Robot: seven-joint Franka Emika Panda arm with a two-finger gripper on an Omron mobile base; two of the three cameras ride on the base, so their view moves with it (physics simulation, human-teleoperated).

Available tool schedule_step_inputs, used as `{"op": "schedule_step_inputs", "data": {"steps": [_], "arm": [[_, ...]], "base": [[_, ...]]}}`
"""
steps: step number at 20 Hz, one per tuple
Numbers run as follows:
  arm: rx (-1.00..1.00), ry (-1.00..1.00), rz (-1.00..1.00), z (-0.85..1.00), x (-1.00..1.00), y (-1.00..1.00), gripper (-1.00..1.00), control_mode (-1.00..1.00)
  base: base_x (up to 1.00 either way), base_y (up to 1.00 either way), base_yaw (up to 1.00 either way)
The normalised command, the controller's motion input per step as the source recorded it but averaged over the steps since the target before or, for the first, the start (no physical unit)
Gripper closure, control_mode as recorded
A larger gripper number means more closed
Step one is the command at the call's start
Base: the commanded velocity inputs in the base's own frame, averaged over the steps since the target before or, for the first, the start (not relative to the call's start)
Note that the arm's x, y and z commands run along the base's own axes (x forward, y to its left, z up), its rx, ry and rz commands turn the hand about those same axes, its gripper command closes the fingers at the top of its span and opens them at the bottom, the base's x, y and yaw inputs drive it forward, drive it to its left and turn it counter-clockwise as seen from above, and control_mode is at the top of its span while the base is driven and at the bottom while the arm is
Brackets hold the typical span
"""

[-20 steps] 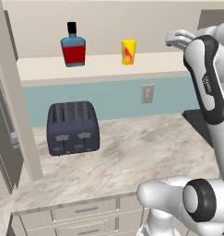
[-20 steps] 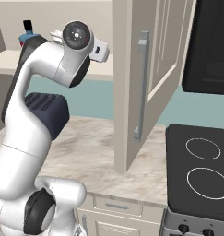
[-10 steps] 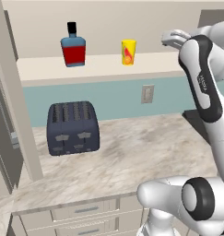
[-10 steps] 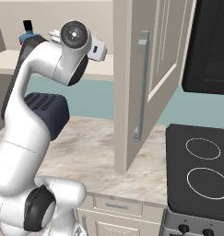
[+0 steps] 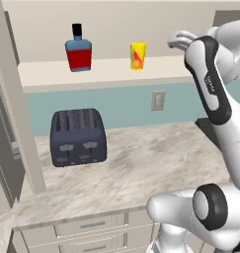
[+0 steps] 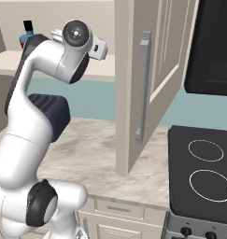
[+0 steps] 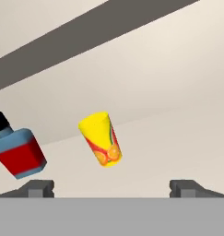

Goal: Open the cabinet directly in front. Then move the liquor and the cup to the dining counter with the jar on it.

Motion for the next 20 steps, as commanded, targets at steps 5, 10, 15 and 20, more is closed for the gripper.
{"op": "schedule_step_inputs", "data": {"steps": [5,10,15,20], "arm": [[0.00,0.00,0.01,0.00,0.20,0.19,-1.00,-1.00],[0.00,0.00,0.01,0.00,0.26,0.28,-1.00,-1.00],[0.00,0.00,0.00,0.00,0.23,0.17,-1.00,-1.00],[0.00,0.00,0.00,0.00,0.11,0.00,-1.00,-1.00]], "base": [[0.00,0.00,0.00],[0.00,0.00,0.00],[0.00,0.00,0.00],[0.00,0.00,0.00]]}}
